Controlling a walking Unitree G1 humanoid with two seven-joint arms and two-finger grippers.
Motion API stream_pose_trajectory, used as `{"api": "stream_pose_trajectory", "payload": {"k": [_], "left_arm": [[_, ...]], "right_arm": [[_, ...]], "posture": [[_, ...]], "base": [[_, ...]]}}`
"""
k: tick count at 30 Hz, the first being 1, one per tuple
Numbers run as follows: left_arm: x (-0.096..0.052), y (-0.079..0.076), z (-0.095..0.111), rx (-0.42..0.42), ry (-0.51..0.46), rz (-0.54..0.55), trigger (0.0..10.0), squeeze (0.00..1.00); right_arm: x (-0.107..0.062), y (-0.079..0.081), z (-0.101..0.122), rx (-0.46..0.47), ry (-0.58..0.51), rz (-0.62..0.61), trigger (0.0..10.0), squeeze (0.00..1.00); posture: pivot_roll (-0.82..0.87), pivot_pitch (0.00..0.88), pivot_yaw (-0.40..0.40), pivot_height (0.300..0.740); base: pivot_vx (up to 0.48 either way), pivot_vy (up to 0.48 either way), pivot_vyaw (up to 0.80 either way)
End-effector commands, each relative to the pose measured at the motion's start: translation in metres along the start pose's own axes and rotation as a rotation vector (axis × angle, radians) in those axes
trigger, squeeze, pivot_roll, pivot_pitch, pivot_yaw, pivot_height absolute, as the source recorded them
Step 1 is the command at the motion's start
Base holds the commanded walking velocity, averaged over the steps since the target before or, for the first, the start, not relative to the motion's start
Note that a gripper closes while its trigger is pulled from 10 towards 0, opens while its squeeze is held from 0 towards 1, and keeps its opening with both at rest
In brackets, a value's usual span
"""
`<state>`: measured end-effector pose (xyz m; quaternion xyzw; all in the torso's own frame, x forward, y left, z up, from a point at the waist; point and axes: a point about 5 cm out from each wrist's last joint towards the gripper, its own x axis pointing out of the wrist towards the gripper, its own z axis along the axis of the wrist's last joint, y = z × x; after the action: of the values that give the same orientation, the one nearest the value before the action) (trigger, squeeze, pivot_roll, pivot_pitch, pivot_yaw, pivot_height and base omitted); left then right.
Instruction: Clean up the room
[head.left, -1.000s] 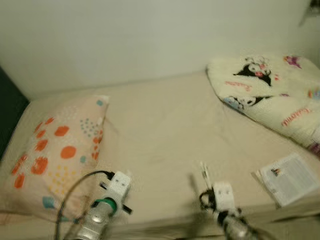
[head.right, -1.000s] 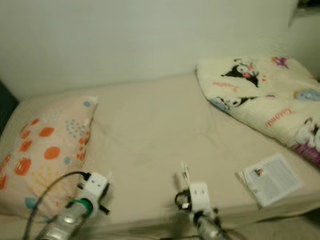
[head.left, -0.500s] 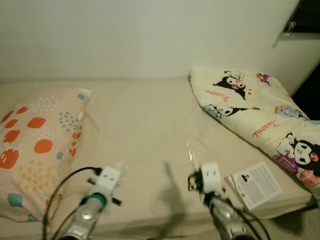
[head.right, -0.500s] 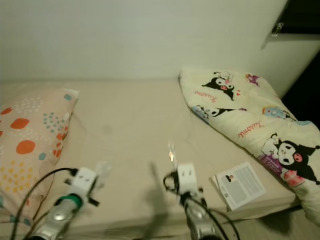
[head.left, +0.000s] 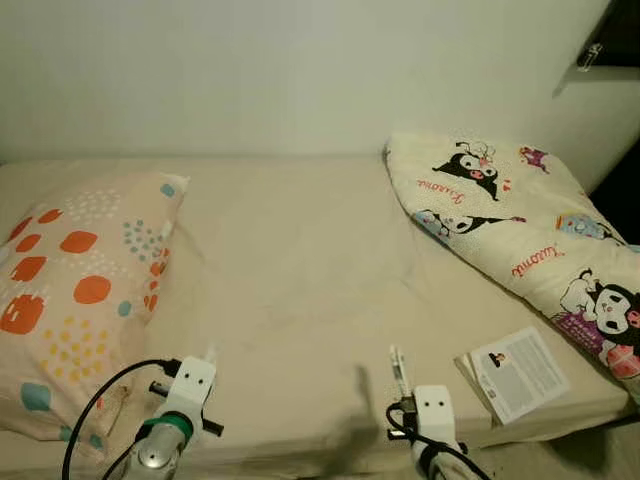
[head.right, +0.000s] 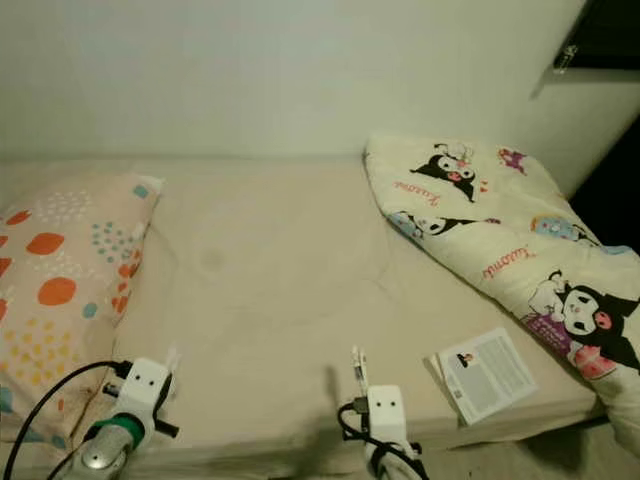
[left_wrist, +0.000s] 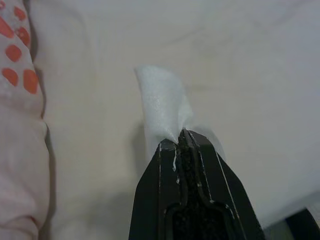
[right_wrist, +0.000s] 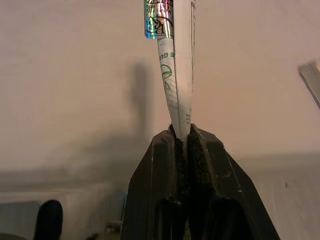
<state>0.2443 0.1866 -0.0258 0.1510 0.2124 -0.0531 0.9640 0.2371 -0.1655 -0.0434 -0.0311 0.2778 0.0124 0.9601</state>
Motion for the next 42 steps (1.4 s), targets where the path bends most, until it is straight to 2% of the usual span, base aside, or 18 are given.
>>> {"api": "stream_pose_trajectory", "payload": {"k": [1, 10, 37, 42], "left_arm": [[-0.003, -0.004, -0.005, 0.009, 0.013, -0.019, 10.0, 0.0], [-0.004, -0.006, -0.006, -0.002, 0.011, -0.008, 10.0, 0.0], [-0.006, -0.008, -0.007, 0.007, 0.0, -0.011, 10.0, 0.0], [-0.006, -0.008, -0.007, 0.009, 0.002, -0.011, 10.0, 0.0]], "right_arm": [[0.0, 0.0, -0.001, -0.007, 0.004, -0.006, 10.0, 0.0], [0.003, 0.006, 0.006, -0.031, -0.022, 0.033, 10.0, 0.0], [0.0, 0.007, 0.0, -0.028, -0.013, 0.038, 10.0, 0.0], [0.001, 0.01, 0.003, 0.016, -0.029, 0.058, 10.0, 0.0]], "posture": [[0.02, 0.0, -0.002, 0.74], [0.04, 0.0, -0.016, 0.74], [0.04, 0.006, -0.012, 0.74], [0.04, 0.006, -0.012, 0.74]], "base": [[0.0, 0.0, 0.0], [0.0, 0.0, 0.0], [-0.3, 0.0, 0.0], [-0.307, 0.0, 0.0]]}}
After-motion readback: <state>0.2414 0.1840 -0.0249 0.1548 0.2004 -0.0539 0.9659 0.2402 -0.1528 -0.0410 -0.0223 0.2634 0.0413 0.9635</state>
